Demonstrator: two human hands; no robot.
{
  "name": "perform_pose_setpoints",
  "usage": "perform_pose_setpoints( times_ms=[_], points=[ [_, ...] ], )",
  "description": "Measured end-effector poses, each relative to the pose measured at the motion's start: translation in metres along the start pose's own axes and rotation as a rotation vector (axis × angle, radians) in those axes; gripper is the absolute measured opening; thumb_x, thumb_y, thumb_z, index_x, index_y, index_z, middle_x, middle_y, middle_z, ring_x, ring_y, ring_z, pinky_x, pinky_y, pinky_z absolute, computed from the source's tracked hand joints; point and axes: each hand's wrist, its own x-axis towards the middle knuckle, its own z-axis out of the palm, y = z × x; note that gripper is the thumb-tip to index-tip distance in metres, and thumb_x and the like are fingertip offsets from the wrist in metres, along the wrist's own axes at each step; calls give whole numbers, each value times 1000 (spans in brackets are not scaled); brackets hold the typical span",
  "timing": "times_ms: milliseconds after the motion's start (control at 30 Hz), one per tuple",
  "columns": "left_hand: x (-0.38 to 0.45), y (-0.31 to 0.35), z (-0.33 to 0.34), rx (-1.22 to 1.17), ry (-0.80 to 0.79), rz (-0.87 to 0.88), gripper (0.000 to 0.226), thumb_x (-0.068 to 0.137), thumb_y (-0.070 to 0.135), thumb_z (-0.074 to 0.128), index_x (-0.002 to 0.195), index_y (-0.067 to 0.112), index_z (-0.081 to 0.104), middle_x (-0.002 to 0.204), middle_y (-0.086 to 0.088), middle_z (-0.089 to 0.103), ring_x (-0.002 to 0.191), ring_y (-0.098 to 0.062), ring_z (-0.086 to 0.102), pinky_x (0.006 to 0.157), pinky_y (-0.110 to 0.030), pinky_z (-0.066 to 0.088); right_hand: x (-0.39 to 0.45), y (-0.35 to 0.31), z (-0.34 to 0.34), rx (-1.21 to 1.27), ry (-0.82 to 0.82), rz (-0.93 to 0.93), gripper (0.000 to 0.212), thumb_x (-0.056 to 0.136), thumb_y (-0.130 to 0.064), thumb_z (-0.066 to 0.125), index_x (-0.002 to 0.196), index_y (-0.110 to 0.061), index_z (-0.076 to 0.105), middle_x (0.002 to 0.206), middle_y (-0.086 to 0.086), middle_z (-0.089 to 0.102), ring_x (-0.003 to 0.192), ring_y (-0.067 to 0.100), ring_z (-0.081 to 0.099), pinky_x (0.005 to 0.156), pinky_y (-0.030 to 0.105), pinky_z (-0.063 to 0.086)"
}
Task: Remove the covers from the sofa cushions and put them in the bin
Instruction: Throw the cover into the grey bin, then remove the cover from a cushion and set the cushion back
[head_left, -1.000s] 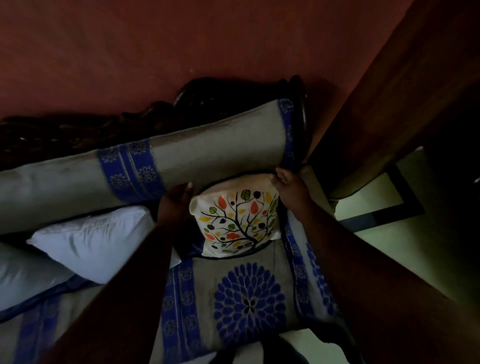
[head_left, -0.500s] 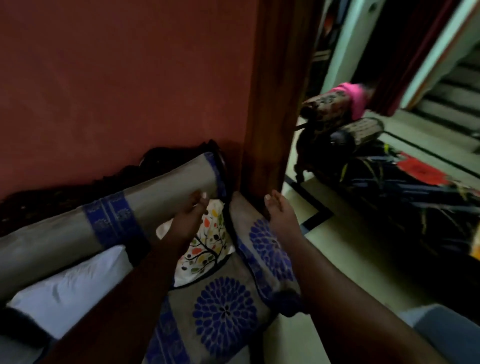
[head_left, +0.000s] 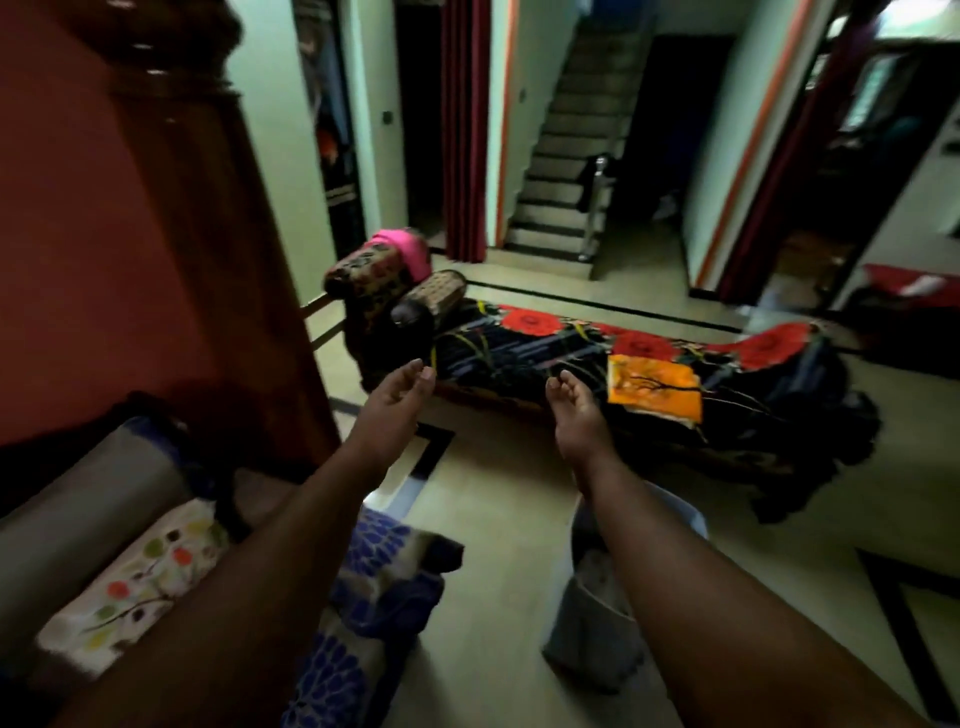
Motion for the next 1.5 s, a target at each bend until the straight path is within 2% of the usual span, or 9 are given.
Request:
perform_pose_setpoints(
  times_ms=[100,200,300,533,667,967,1167,1300,1500],
  points=[
    [6,13,75,-21,-86,28,41,100,36,56,137,20,54,124,9,63,112,2,60,97,-21,45,5,2,-79,-15,88,-9,59,101,-41,55,151,-15,39,154,5,44,140,17,42,109,26,34],
    [16,9,154,-5,-176,27,38,98,36,58,134,24,56,118,19,63,99,17,60,99,-26,46,13,16,-162,-23,177,-6,57,102,-34,55,151,-10,39,154,11,43,142,20,41,108,25,33],
    [27,-2,217,20,-189,7,48,93,44,62,136,24,57,122,14,65,107,8,60,103,-37,48,26,31,-225,-34,229,40,58,102,-34,55,152,-10,38,154,11,42,142,22,41,107,26,33],
    [62,-30,309,76,-271,-36,38,96,44,61,133,36,57,120,21,64,110,6,58,102,-37,48,71,65,-297,-42,284,93,56,102,-33,54,151,-9,39,155,12,42,141,22,41,104,26,34],
    [112,-41,324,133,-306,-56,70,87,58,62,149,30,44,135,9,61,121,-6,59,94,-31,48,115,85,-302,-63,280,140,60,100,-41,55,152,-15,39,158,9,38,144,23,37,109,32,35],
    [303,-104,324,141,-415,-115,71,90,56,62,152,29,40,144,4,53,124,-11,57,104,-37,48,281,143,-248,-107,342,204,63,99,-42,56,152,-13,39,156,15,38,143,25,39,104,30,34],
    [427,-123,319,233,-536,-177,68,92,56,62,150,27,43,139,3,57,122,-11,57,98,-31,48,377,157,-207,-161,367,315,63,99,-43,57,152,-14,39,156,14,39,141,27,40,105,35,37],
    [509,-138,333,300,-576,-148,92,71,83,63,145,30,50,133,6,63,119,-9,62,103,-34,50,434,174,-203,-222,366,404,63,96,-49,60,150,-20,42,151,11,44,135,27,47,105,44,44],
    [617,-172,390,320,-629,-195,62,95,49,60,147,18,47,134,2,59,115,-7,57,90,-22,45,532,222,-212,-281,412,503,51,98,-41,61,140,-14,53,136,14,57,116,23,56,94,37,48]
  ],
)
